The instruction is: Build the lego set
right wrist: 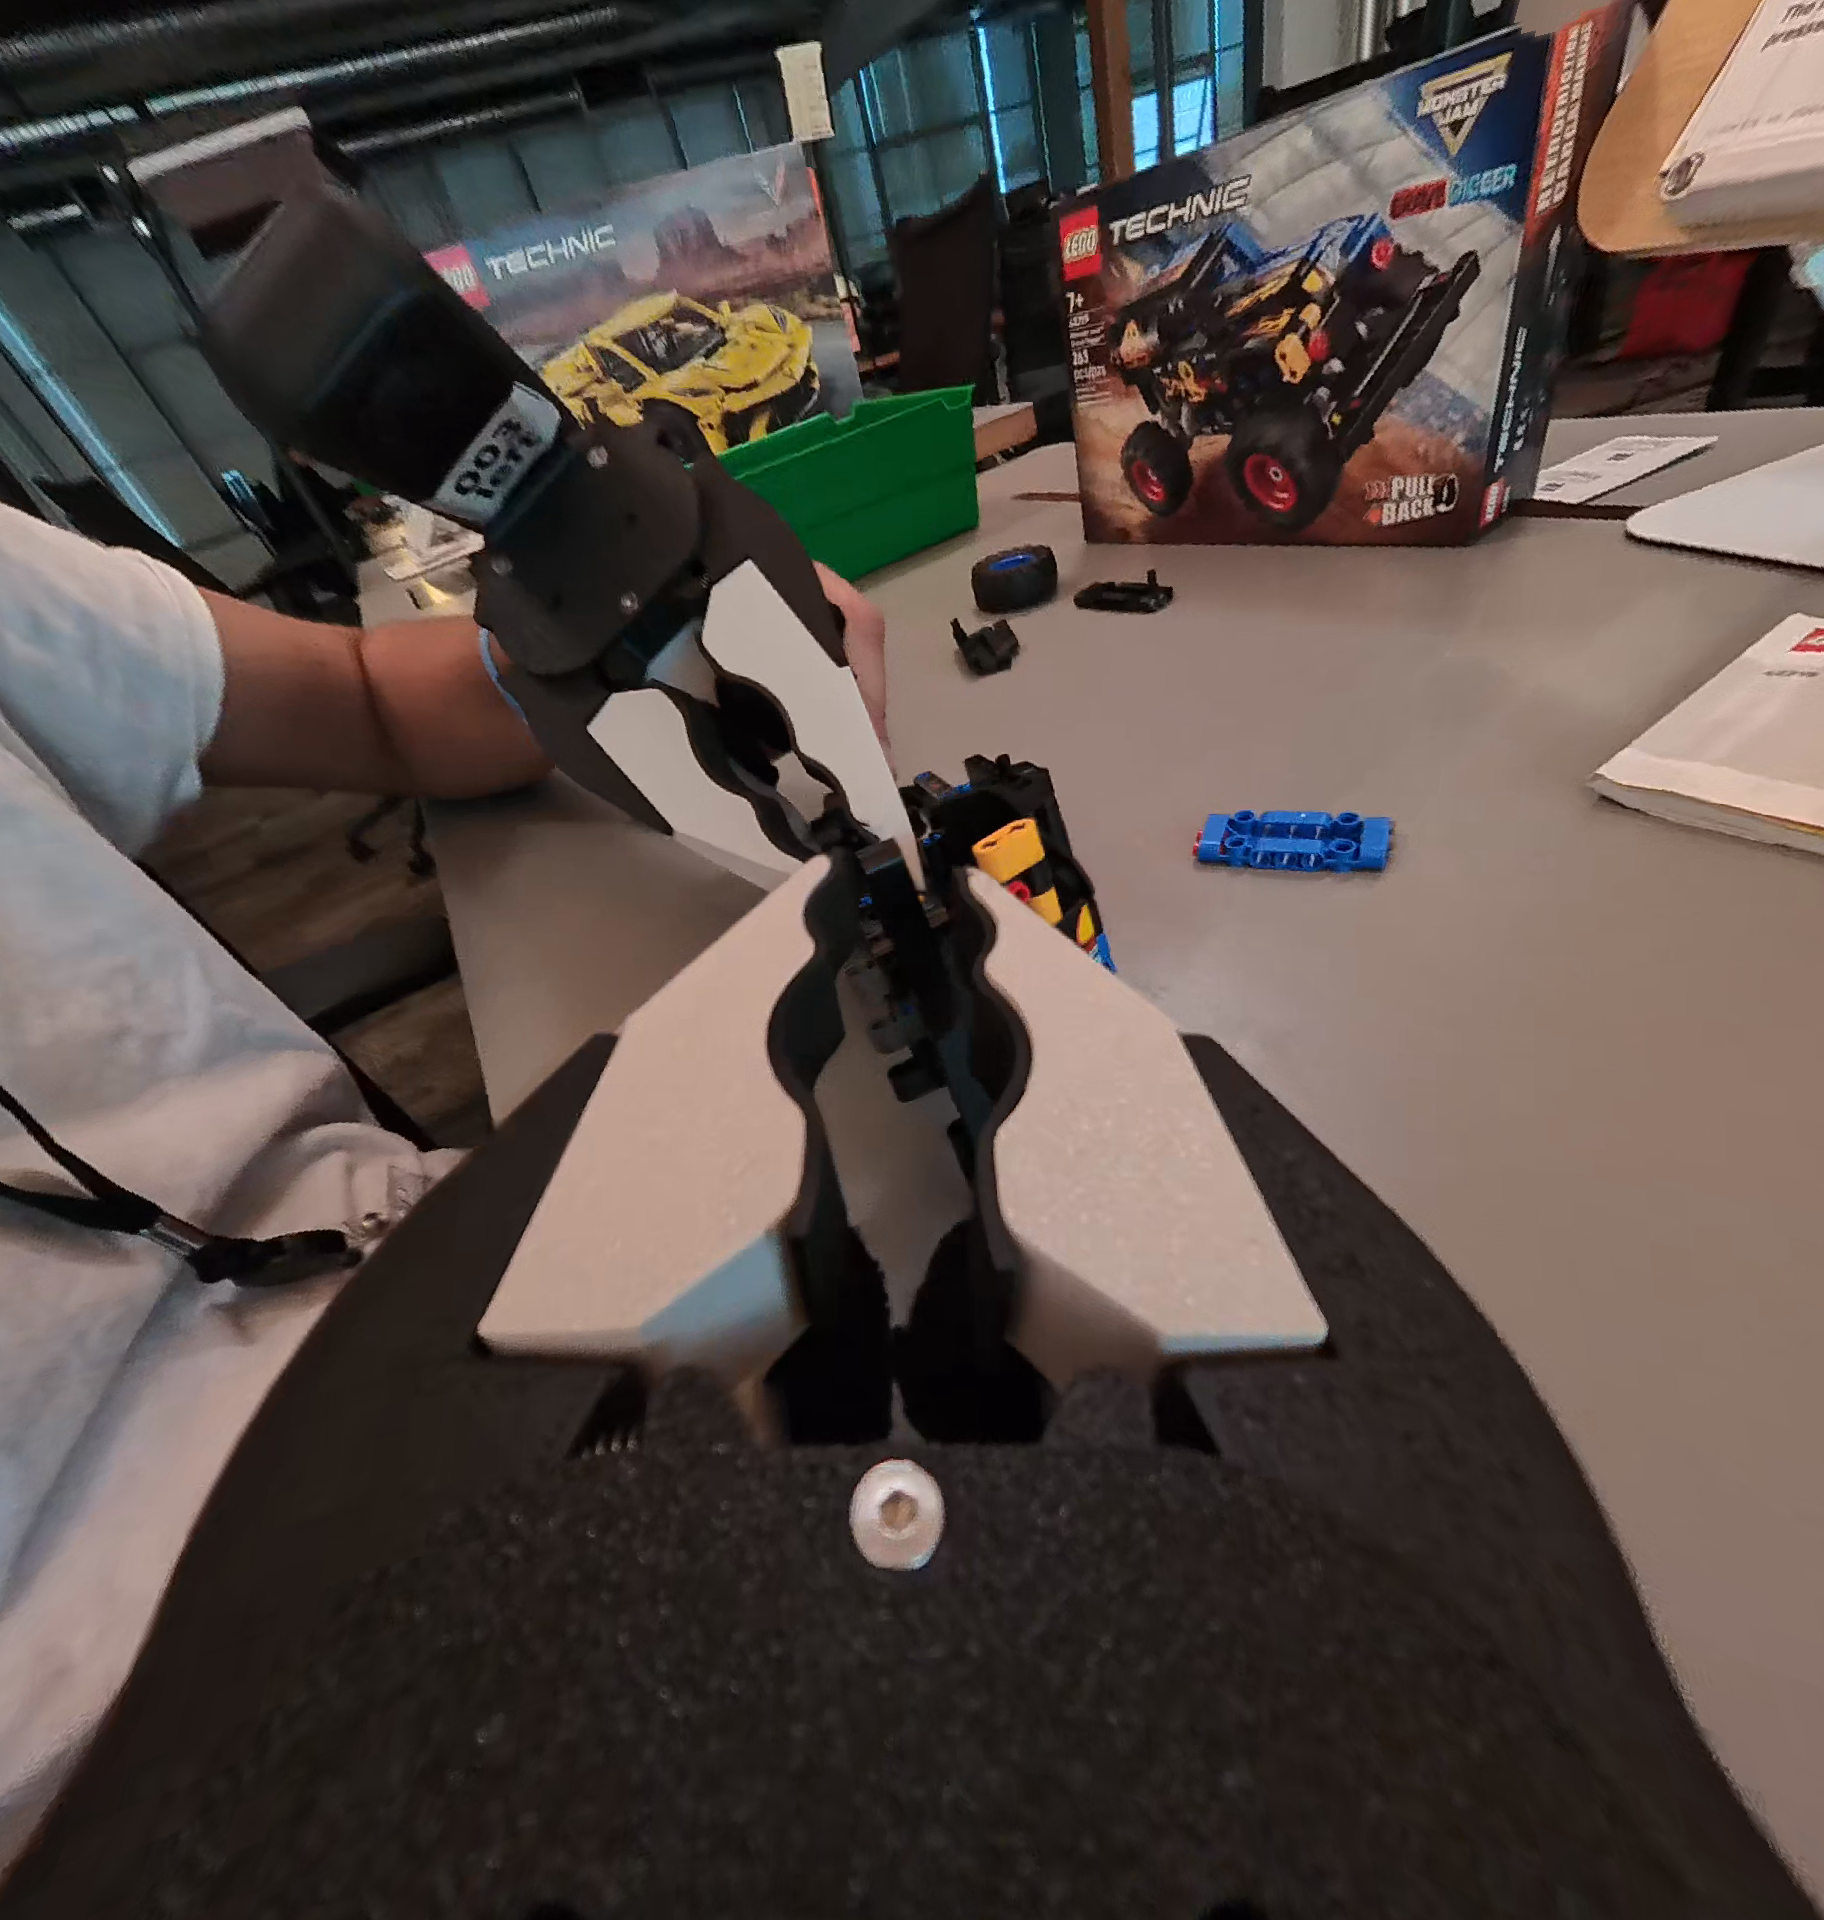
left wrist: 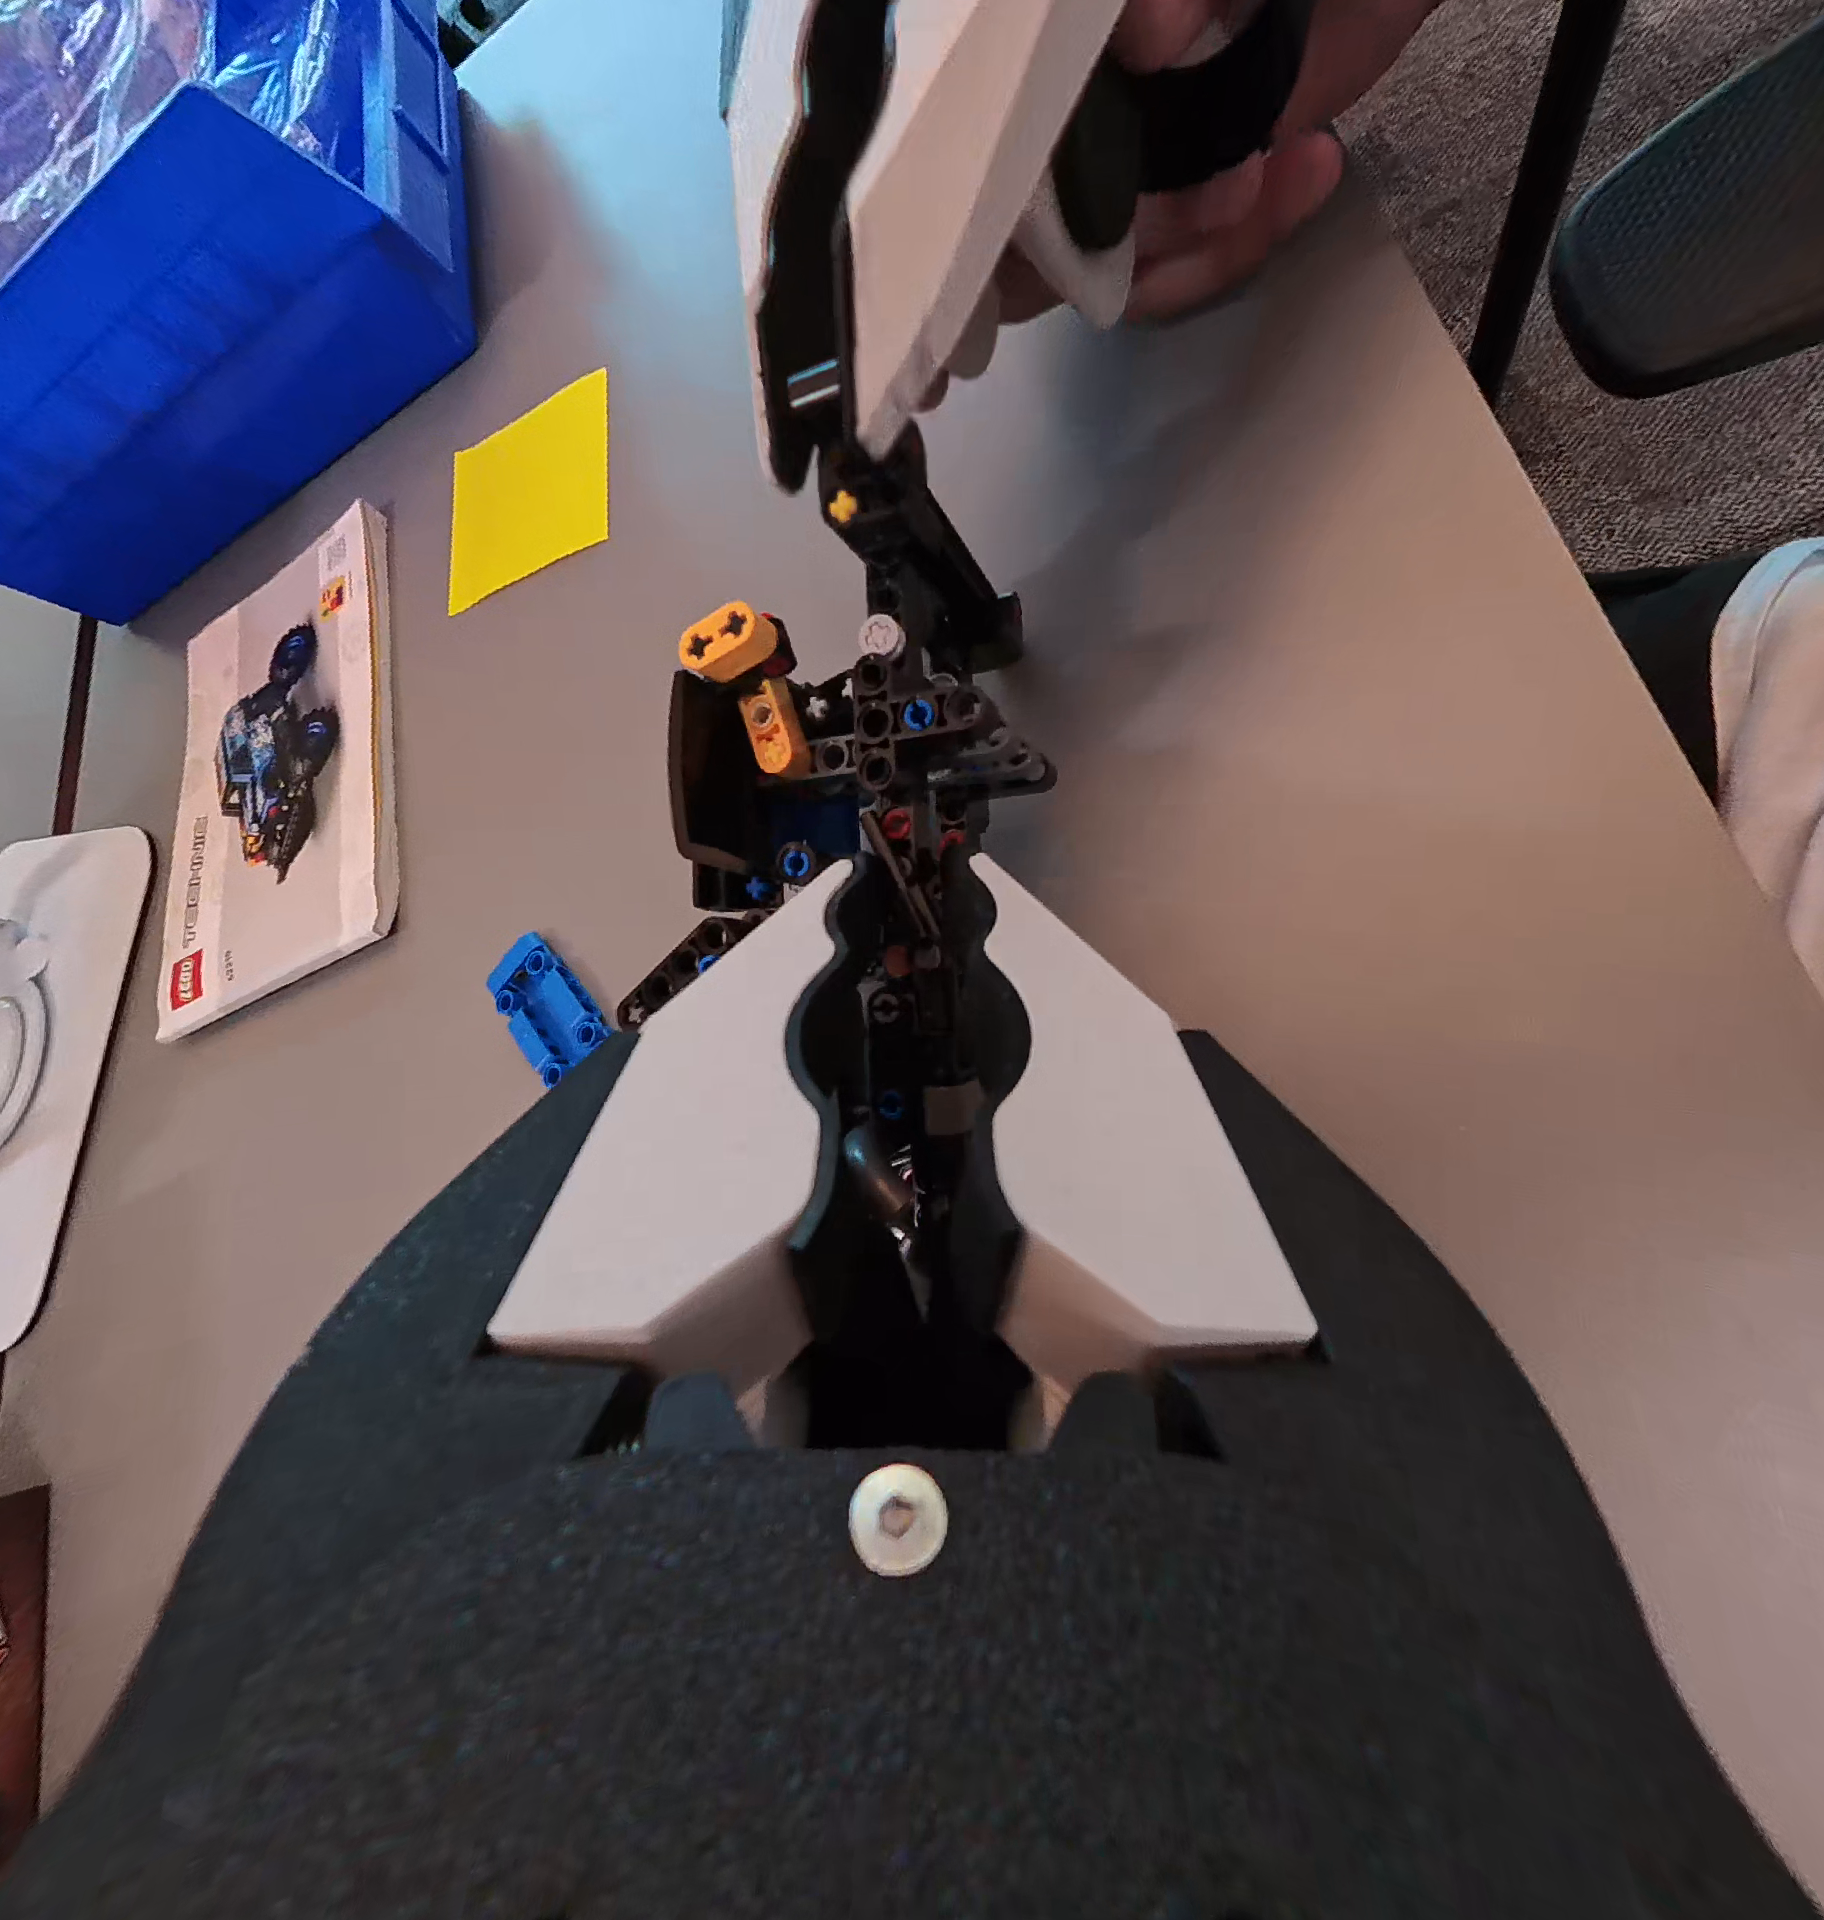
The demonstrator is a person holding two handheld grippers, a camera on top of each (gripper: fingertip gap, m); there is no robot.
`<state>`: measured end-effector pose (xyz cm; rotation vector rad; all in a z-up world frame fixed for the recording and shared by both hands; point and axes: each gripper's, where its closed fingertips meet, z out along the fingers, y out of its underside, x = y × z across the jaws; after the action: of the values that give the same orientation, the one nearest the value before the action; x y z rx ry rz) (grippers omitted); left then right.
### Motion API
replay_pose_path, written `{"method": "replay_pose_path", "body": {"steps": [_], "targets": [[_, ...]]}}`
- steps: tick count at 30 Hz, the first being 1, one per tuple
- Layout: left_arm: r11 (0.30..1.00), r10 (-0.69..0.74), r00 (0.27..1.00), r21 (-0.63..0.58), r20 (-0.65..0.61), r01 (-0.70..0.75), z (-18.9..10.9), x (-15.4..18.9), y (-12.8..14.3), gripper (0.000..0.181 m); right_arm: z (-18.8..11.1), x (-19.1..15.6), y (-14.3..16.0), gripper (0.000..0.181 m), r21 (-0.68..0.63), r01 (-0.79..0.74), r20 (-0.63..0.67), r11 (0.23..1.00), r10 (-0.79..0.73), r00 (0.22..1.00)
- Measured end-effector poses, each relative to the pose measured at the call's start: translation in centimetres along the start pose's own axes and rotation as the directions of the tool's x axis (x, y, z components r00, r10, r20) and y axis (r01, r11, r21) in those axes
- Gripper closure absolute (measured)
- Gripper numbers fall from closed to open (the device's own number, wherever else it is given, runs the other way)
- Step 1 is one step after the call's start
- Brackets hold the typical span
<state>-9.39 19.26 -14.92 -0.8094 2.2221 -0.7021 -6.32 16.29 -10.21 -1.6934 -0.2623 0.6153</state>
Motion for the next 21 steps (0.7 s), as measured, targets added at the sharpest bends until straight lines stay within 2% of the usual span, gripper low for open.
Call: {"method": "replay_pose_path", "body": {"steps": [2, 6, 9, 13, 16, 21], "targets": [[1.000, -0.021, 1.000, 0.006, -0.014, 0.021, -0.1, 0.0, 0.1, 0.171, 0.0, -0.1, 0.2, 0.166, -0.017, 0.011, 0.002, 1.000, -0.010, 1.000], [0.998, -0.063, 0.997, 0.021, -0.045, 0.064, -0.4, 0.0, 0.0, 0.170, 0.1, 0.1, 0.1, 0.172, -0.049, 0.139, -0.086, 0.989, -0.143, 0.986], [0.990, -0.114, 0.991, 0.076, -0.066, 0.119, -1.0, -0.1, -0.5, 0.172, -0.1, 0.4, 0.1, 0.171, -0.051, 0.125, -0.097, 0.991, -0.130, 0.987], [0.977, -0.186, 0.975, 0.086, -0.117, 0.197, -1.5, -0.1, -0.4, 0.174, -0.1, 0.1, 0.2, 0.172, -0.042, 0.114, -0.077, 0.993, -0.117, 0.990], [0.976, -0.197, 0.975, 0.070, -0.102, 0.205, -1.6, -0.4, -0.3, 0.174, 0.0, 0.1, 0.2, 0.172, -0.054, 0.151, -0.097, 0.987, -0.156, 0.983], [0.965, -0.232, 0.972, 0.115, -0.029, 0.234, -1.4, -1.3, -0.5, 0.175, -0.3, 0.5, 0.3, 0.173, -0.075, 0.160, -0.130, 0.984, -0.169, 0.977]]}}
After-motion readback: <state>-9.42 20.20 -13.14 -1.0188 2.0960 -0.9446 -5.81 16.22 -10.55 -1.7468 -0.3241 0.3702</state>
